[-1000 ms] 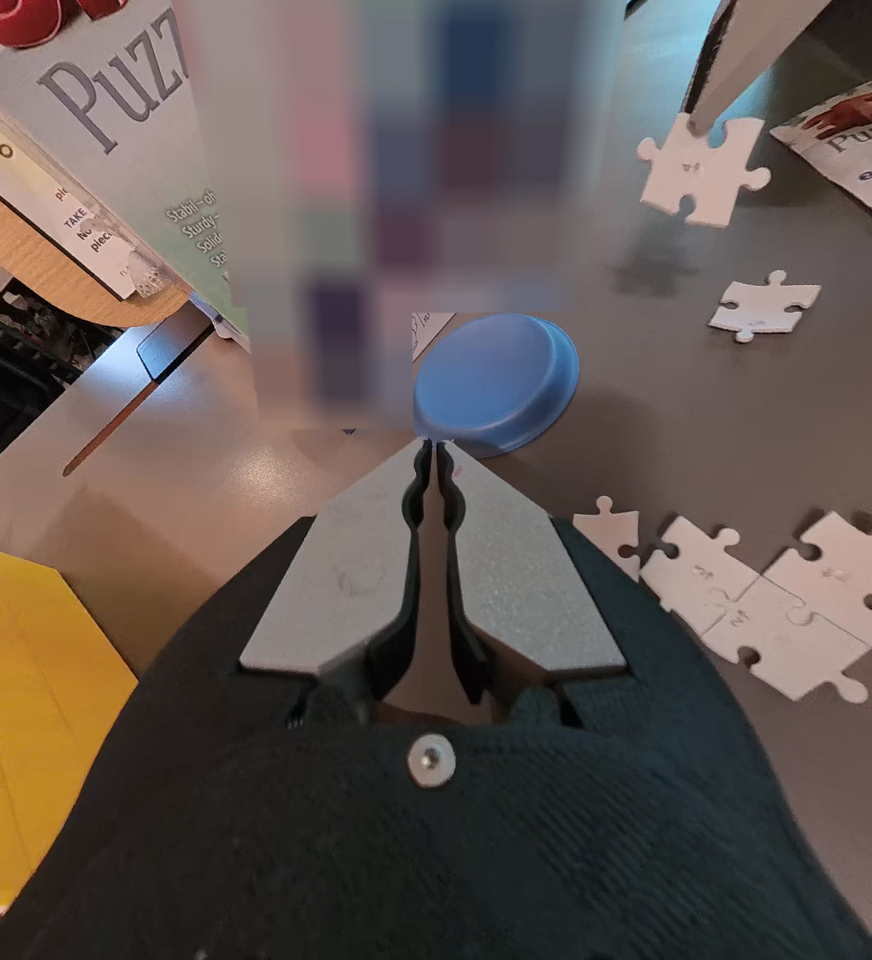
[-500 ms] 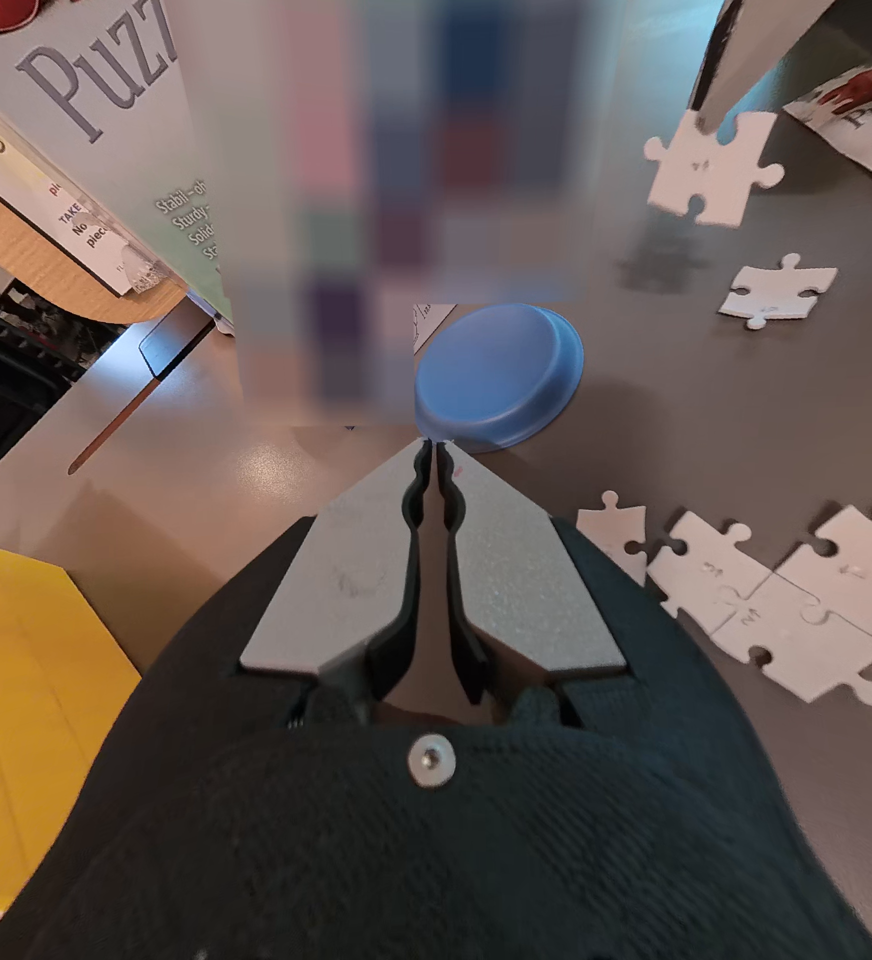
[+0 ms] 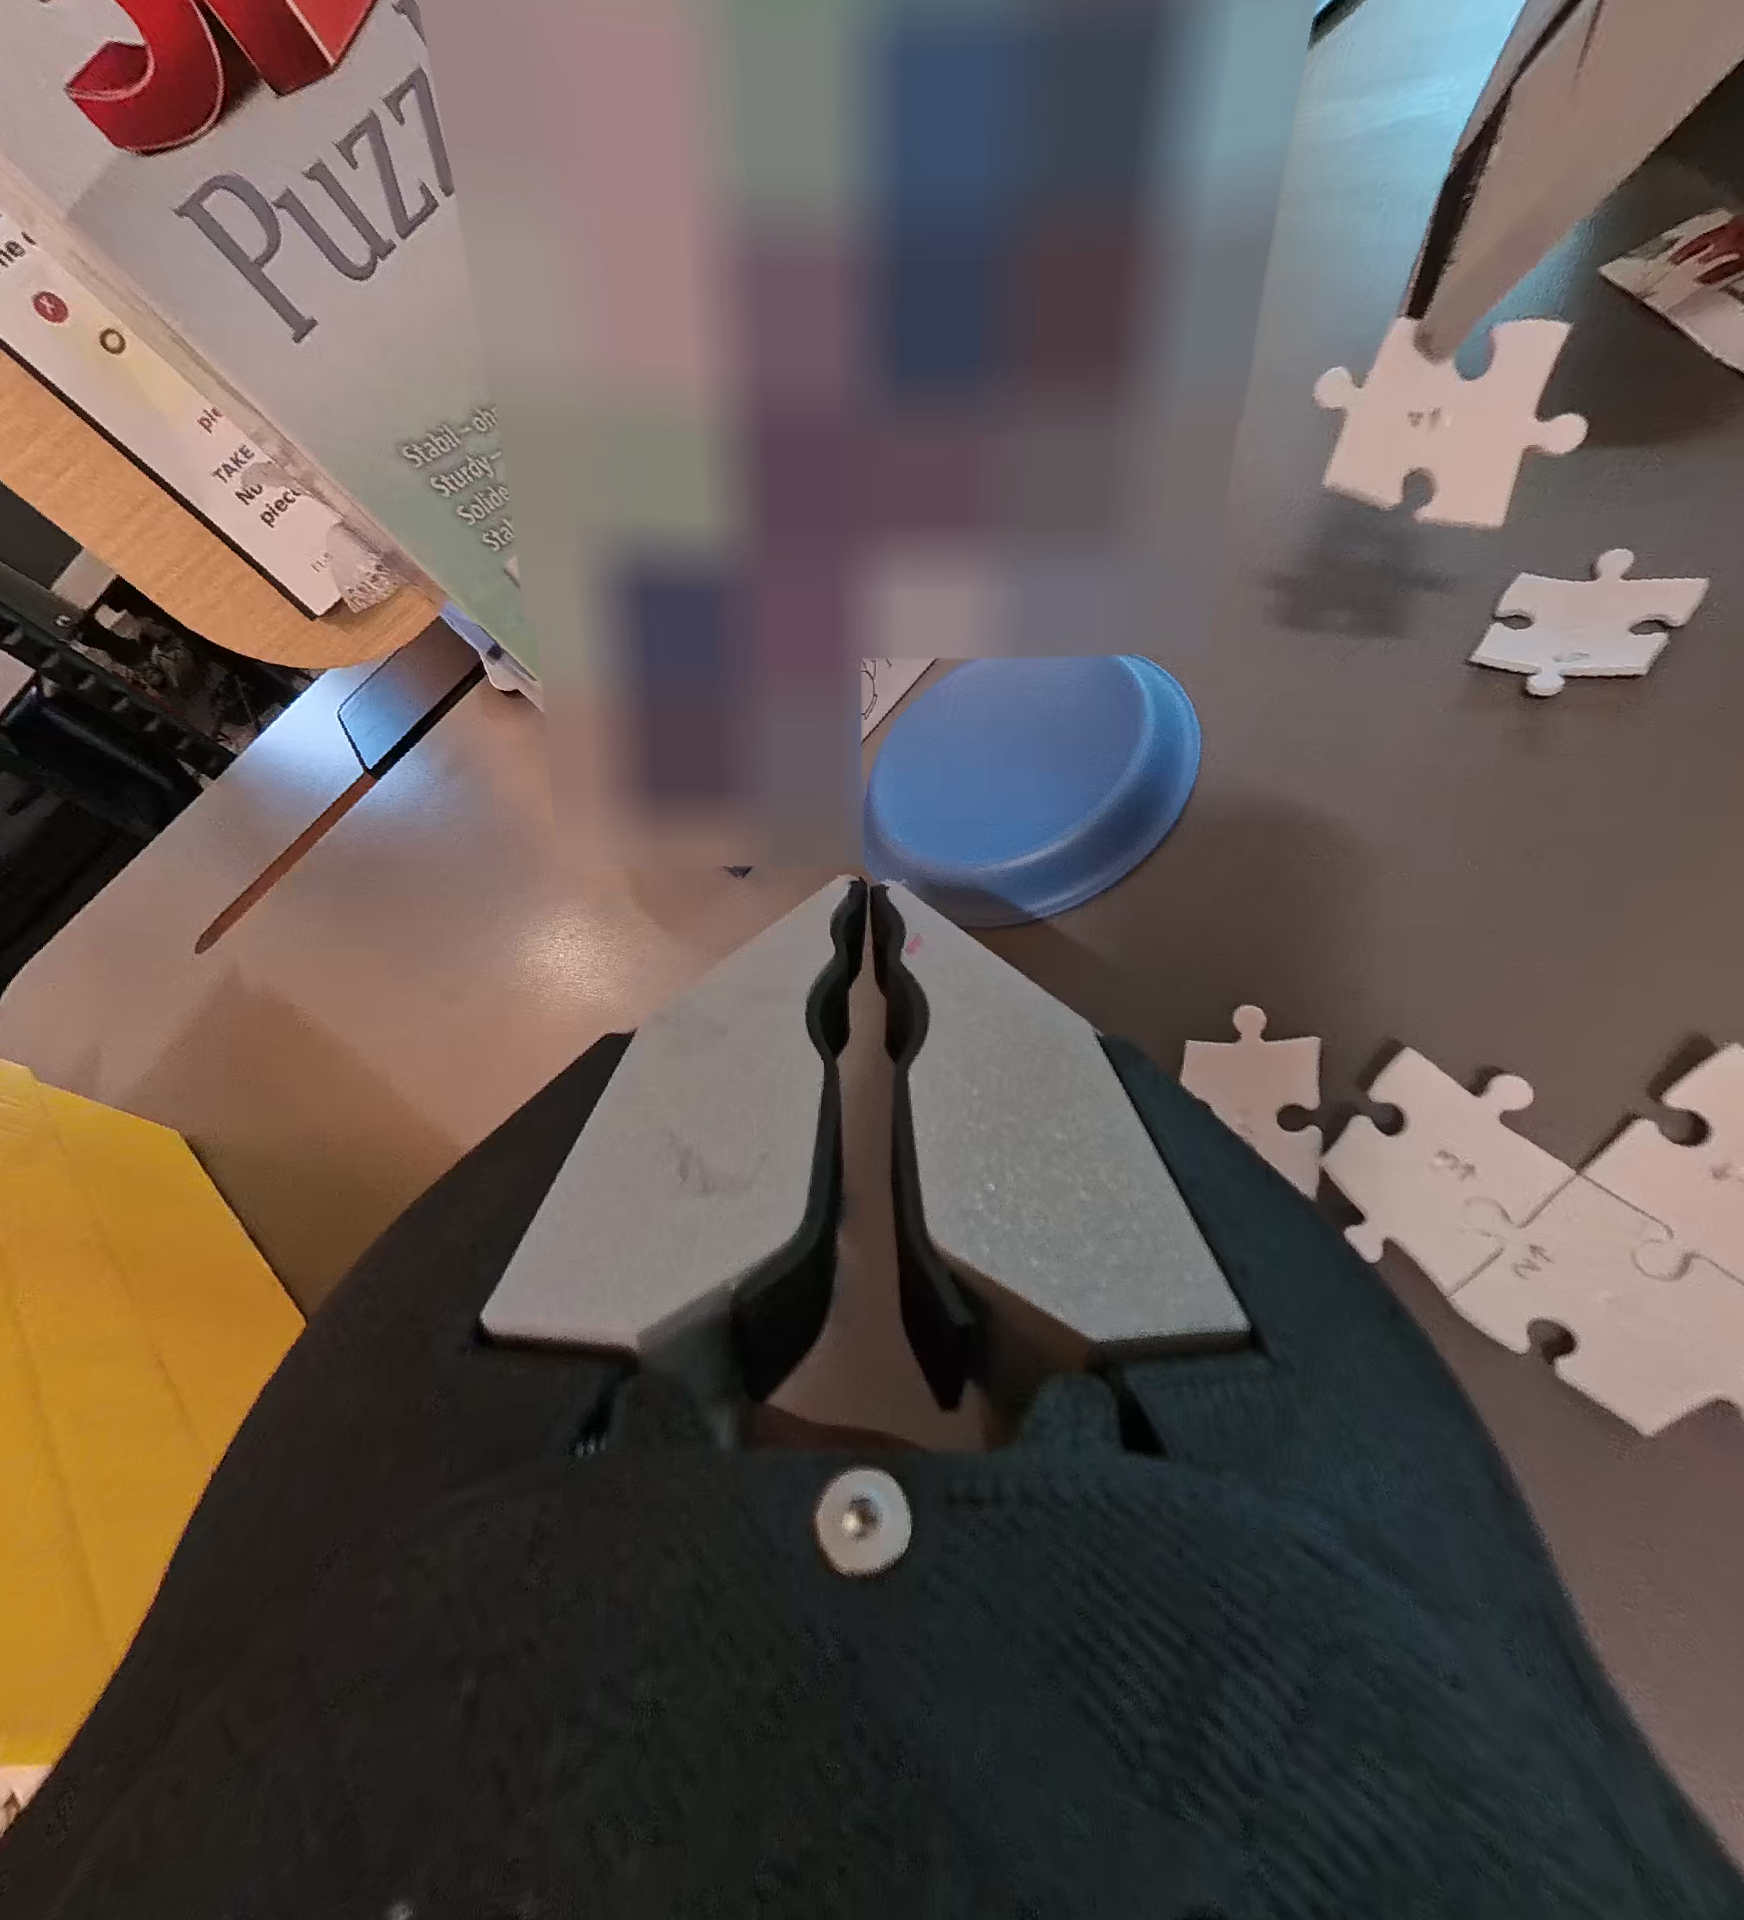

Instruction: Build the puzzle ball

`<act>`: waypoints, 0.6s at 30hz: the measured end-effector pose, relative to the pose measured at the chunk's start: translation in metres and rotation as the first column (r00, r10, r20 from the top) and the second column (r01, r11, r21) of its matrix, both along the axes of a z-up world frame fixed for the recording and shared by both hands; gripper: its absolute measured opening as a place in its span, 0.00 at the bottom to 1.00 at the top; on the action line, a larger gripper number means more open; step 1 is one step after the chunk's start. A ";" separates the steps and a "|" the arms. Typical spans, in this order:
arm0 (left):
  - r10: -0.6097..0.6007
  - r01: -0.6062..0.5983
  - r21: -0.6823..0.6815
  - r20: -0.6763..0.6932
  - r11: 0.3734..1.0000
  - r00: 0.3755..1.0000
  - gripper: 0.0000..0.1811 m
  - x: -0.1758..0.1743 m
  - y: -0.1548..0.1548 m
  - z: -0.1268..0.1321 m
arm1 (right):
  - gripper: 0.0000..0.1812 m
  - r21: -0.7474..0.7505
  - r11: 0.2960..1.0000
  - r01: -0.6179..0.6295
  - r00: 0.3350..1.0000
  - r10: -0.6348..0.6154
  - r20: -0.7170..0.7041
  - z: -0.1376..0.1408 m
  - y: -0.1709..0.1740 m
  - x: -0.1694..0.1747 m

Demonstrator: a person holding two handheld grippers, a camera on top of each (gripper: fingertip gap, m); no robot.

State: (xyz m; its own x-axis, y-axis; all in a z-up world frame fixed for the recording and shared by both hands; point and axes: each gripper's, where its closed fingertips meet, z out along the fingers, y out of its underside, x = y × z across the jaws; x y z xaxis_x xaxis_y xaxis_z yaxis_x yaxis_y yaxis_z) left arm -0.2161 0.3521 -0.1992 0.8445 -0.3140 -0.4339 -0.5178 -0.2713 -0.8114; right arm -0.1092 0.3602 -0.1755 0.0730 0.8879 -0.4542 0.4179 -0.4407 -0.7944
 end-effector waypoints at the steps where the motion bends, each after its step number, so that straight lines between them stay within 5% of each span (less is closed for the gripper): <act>1: 0.002 -0.002 0.001 0.001 1.000 1.000 0.00 0.000 0.000 0.000 | 0.00 0.000 1.000 0.000 1.000 0.000 0.001 0.000 0.000 0.000; 18: -0.018 0.013 0.055 0.088 0.998 0.996 0.00 0.005 -0.005 0.015 | 0.00 -0.063 0.992 -0.107 0.994 0.104 -0.044 0.007 -0.030 -0.005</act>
State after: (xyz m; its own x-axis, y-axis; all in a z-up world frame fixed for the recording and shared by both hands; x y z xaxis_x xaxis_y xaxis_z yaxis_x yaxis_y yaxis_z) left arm -0.2110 0.3469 -0.1845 0.8756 -0.3051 -0.3745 -0.4470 -0.2178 -0.8676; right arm -0.1138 0.3307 -0.1686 -0.0393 0.8580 -0.5122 0.4332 -0.4473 -0.7825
